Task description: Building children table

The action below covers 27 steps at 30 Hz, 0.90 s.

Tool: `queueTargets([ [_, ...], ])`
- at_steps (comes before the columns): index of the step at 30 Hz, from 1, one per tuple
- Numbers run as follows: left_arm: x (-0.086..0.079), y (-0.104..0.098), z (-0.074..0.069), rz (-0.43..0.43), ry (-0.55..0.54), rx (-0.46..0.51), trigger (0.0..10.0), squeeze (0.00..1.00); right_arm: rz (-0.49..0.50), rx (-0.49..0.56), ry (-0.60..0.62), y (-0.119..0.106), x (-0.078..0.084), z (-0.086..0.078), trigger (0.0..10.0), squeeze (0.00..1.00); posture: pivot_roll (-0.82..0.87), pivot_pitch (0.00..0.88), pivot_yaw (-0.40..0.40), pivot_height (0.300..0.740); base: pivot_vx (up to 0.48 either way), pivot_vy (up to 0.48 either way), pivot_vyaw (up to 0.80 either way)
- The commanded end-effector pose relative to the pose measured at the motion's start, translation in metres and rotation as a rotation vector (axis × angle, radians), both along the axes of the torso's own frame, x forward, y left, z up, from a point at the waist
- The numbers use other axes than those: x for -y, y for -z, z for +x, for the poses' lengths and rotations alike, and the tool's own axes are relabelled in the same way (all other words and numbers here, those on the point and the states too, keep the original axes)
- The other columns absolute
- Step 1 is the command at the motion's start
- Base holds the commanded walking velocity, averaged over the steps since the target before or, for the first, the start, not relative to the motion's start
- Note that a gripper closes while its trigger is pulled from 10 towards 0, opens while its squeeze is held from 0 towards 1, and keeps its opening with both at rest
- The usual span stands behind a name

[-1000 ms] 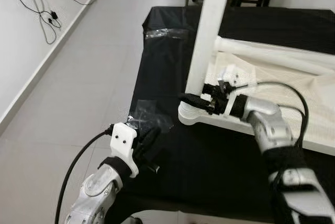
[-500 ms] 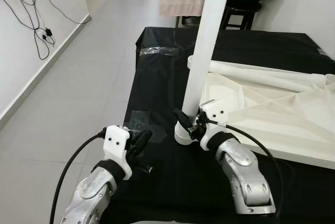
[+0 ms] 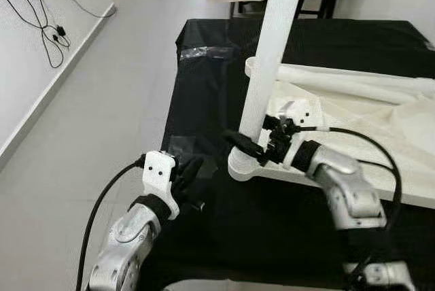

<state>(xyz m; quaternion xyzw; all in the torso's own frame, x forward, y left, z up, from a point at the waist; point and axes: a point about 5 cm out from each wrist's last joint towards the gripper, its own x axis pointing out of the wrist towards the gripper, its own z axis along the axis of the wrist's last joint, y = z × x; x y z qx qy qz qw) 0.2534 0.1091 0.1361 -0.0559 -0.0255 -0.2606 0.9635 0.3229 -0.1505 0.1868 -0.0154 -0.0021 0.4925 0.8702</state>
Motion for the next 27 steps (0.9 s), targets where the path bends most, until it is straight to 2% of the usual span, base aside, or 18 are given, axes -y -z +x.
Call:
queueTargets([
  [1, -0.002, 0.005, 0.0, 0.011, -0.01, -0.015, 10.0, 0.0, 0.017, -0.018, -0.102, 0.001, -0.005, 0.001, 10.0, 0.0, 0.02, 0.11, -0.013, 0.74, 0.0, 0.0, 0.0],
  [5, -0.001, 0.006, 0.001, 0.008, -0.008, -0.017, 10.0, 0.0, 0.016, -0.026, -0.173, -0.004, -0.008, 0.013, 10.0, 0.0, 0.04, 0.103, -0.017, 0.74, 0.0, 0.0, 0.0],
  [6, 0.0, 0.006, 0.001, 0.009, -0.006, -0.018, 10.0, 0.0, 0.032, -0.037, -0.177, -0.006, -0.009, 0.019, 0.0, 0.0, 0.04, 0.105, -0.017, 0.74, 0.0, 0.0, 0.0],
  [15, 0.001, 0.007, 0.0, 0.007, -0.006, -0.023, 10.0, 0.0, 0.062, -0.067, -0.219, -0.004, -0.001, 0.022, 0.0, 0.0, 0.04, 0.116, -0.018, 0.74, 0.0, 0.0, 0.0],
  [20, 0.001, 0.007, -0.001, 0.005, -0.003, -0.024, 10.0, 0.0, 0.057, -0.053, -0.196, -0.002, 0.004, 0.022, 0.0, 0.0, 0.03, 0.116, -0.021, 0.74, 0.0, 0.0, 0.0],
  [23, 0.001, 0.007, 0.0, 0.004, -0.003, -0.023, 10.0, 0.0, 0.01, -0.037, -0.053, 0.007, 0.006, 0.019, 0.0, 0.0, 0.01, 0.12, -0.033, 0.74, 0.0, 0.0, 0.0],
  [26, 0.001, 0.007, 0.0, 0.003, -0.004, -0.023, 10.0, 0.0, 0.003, -0.049, 0.006, 0.013, 0.004, 0.017, 0.0, 0.0, 0.01, 0.12, -0.033, 0.74, 0.0, 0.0, 0.0],
  [27, -0.001, 0.006, 0.001, 0.004, -0.013, -0.021, 10.0, 0.0, -0.06, -0.09, 0.495, 0.042, -0.006, 0.011, 0.0, 0.0, 0.0, 0.131, -0.025, 0.74, 0.0, 0.0, 0.0],
])
